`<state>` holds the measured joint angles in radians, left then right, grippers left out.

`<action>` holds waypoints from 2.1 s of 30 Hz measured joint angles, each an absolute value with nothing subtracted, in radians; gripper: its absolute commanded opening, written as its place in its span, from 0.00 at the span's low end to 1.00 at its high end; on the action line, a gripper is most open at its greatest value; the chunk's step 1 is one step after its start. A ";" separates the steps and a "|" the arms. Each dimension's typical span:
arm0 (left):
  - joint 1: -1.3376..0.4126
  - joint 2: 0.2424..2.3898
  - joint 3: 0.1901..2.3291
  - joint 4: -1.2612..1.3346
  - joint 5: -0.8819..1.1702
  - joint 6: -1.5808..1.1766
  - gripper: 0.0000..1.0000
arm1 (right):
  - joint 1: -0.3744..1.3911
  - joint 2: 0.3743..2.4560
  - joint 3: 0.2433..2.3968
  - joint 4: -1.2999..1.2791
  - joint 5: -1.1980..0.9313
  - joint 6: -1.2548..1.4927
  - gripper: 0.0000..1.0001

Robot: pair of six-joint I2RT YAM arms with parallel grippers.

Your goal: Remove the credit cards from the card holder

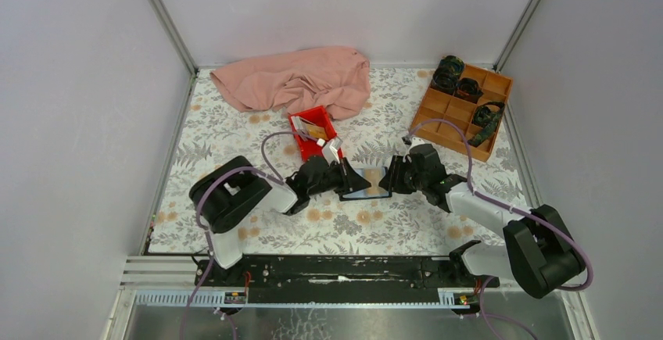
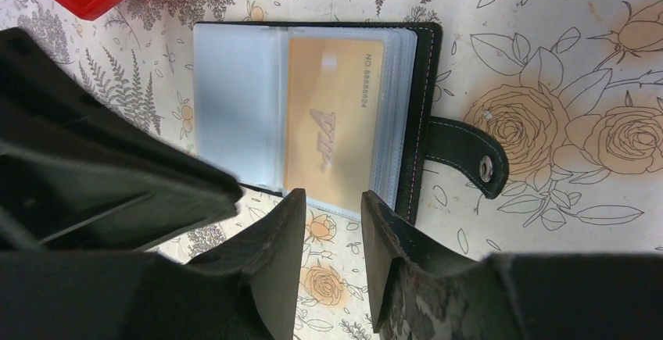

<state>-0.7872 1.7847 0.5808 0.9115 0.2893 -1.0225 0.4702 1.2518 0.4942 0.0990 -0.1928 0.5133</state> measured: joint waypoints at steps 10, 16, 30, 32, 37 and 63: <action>-0.680 1.993 0.614 0.979 0.389 -1.045 0.17 | 0.470 1.232 0.492 0.098 -0.192 0.513 0.40; -0.661 2.035 0.614 1.054 0.423 -1.064 0.16 | 0.470 1.232 0.492 0.099 -0.192 0.513 0.41; -0.660 2.023 0.564 1.134 0.454 -1.117 0.15 | 0.470 1.232 0.488 0.104 -0.192 0.513 0.41; -0.660 2.008 0.562 1.133 0.456 -1.125 0.15 | 0.469 1.232 0.488 0.104 -0.192 0.513 0.41; -0.660 2.001 0.564 1.137 0.466 -1.151 0.15 | 0.469 1.232 0.488 0.104 -0.192 0.513 0.41; -0.660 2.113 0.643 1.163 0.487 -1.153 0.17 | 0.456 1.232 0.488 0.091 -0.175 0.501 0.41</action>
